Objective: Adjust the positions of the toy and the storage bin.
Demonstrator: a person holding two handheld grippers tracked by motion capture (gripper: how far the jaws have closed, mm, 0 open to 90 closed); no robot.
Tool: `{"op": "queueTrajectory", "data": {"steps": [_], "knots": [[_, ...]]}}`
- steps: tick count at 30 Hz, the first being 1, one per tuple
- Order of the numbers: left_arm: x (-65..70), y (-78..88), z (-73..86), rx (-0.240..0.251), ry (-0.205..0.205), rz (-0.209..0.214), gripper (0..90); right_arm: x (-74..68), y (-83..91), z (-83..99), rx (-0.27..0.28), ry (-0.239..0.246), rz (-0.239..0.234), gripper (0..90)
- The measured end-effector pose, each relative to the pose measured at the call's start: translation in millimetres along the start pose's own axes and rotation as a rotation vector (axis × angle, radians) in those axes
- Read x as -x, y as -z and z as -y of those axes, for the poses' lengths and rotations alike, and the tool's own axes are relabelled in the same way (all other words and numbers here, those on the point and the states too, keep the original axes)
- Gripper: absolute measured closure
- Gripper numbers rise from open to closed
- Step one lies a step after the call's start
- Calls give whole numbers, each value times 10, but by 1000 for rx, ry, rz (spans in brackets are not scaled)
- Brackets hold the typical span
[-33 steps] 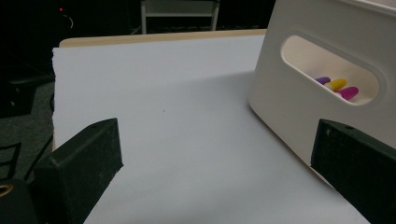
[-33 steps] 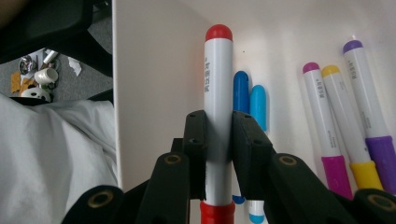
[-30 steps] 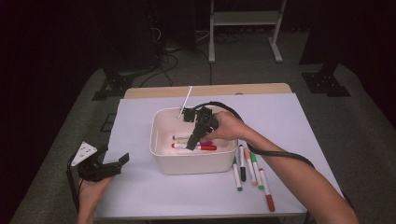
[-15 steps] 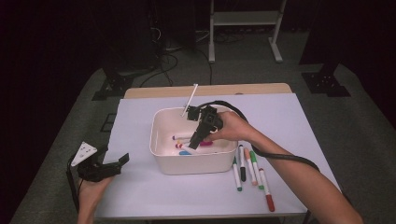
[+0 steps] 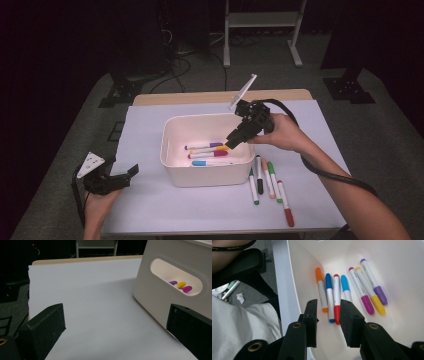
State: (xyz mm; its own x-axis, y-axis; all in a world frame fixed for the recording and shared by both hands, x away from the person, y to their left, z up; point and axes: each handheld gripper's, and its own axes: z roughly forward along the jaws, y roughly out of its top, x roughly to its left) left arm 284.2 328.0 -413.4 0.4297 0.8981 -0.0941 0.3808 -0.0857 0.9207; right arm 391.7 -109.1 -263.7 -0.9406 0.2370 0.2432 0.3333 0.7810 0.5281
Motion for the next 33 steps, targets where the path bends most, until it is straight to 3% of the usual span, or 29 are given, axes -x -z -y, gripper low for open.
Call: {"op": "queueTrajectory", "data": {"steps": [8, 17, 22, 33], "knots": [[7, -4, 0, -3, -1, 1, 7, -75, 321, 339, 34, -38, 56, 661], [15, -16, -2, 0, -2, 0, 7, -16, 409, 955, 59, -138, 90, 658], [16, -22, -5, -6, -9, 0, 7, 32, 344, 1267, 61, -197, 105, 653], [7, -17, -3, -5, -4, -1, 7, 96, -144, 1877, 14, -309, 85, 639]]}}
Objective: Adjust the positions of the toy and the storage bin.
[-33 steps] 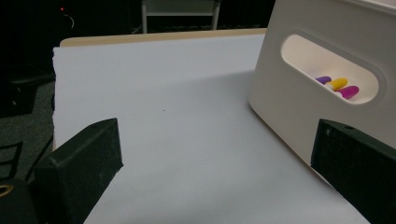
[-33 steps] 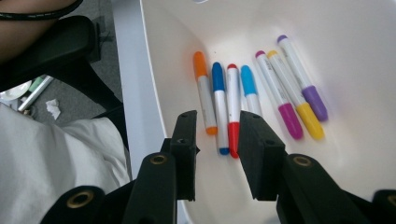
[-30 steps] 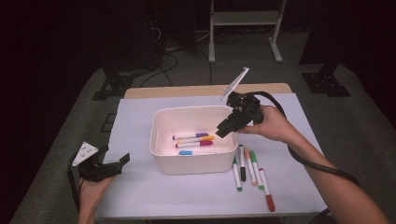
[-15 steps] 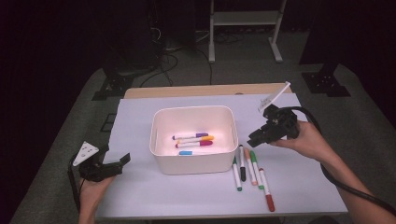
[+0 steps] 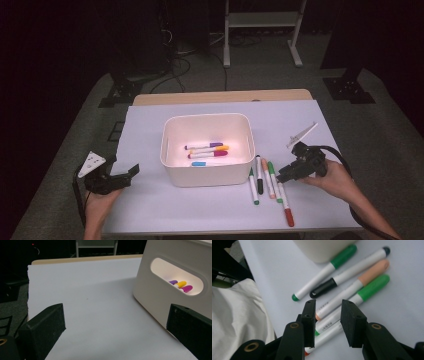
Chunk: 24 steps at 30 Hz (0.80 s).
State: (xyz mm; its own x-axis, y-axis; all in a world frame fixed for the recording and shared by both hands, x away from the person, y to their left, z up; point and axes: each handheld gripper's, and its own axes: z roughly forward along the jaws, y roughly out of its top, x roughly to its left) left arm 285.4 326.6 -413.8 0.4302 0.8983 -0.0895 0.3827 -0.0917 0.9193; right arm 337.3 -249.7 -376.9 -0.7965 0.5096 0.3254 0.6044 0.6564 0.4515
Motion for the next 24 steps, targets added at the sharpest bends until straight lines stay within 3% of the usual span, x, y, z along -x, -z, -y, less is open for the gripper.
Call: {"op": "queueTrajectory", "data": {"steps": [5, 13, 19, 24], "knots": [[3, -6, -1, -2, -2, 2, 7, 44, -191, 202, -12, -49, 30, 634], [4, -3, -6, -3, -4, 2, 7, 111, -345, 365, -10, -111, 76, 619], [3, 1, -6, -2, -1, 2, 7, 101, -285, 415, -30, -110, 169, 621], [2, -3, -7, -4, -3, 3, 7, 111, -218, 498, 4, -148, 149, 589]]}}
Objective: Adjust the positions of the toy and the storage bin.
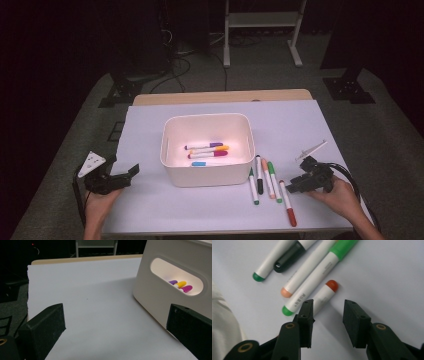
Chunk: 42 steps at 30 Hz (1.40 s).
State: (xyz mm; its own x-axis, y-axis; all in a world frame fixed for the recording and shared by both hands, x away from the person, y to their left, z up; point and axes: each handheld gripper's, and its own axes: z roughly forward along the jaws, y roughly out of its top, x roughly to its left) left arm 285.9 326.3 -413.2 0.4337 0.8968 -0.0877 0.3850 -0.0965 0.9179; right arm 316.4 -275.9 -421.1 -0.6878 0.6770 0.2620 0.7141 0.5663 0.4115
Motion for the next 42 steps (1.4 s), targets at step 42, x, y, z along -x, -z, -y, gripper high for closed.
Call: {"op": "queueTrajectory", "data": {"steps": [42], "knots": [[12, -14, -9, -1, 2, 4, 7, 215, 99, 201, -21, -40, 123, 689]]}}
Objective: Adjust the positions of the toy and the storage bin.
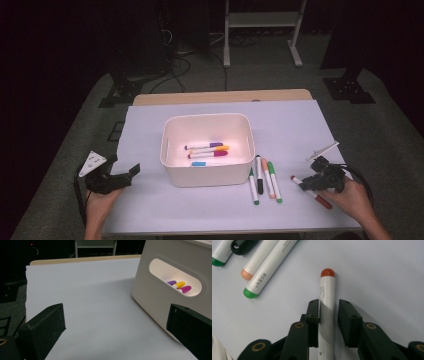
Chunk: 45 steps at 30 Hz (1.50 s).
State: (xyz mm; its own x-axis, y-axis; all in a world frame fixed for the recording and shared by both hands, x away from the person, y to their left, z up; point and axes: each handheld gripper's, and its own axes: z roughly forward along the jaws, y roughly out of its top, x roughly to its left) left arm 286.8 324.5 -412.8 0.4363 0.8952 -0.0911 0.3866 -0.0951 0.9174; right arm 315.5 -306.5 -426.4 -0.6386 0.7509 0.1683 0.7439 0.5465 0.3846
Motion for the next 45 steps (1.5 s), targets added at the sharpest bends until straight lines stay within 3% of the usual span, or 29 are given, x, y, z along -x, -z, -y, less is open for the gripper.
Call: {"op": "queueTrajectory", "data": {"steps": [8, 13, 19, 21, 30, 40, 45], "knots": [[7, -4, -2, 2, -1, 2, 7, 20, 46, 125, -2, -4, 4, 673], [6, -4, -2, 3, 1, 2, 7, 18, 47, 145, -2, 7, 15, 749], [-1, 1, -2, 4, 4, 1, 7, 122, 72, 105, 10, -29, -81, 753], [0, 1, -2, 6, 5, 1, 7, 152, 104, 59, 18, -26, -112, 753], [-8, 4, 0, 9, 5, 0, 7, 165, 297, -203, 28, 7, -173, 753], [-8, 1, -2, 7, 1, 2, 7, 42, 622, -572, 47, 74, -234, 753], [-9, 5, -1, 10, 4, 1, 7, -45, 815, -751, 65, 115, -240, 753]]}}
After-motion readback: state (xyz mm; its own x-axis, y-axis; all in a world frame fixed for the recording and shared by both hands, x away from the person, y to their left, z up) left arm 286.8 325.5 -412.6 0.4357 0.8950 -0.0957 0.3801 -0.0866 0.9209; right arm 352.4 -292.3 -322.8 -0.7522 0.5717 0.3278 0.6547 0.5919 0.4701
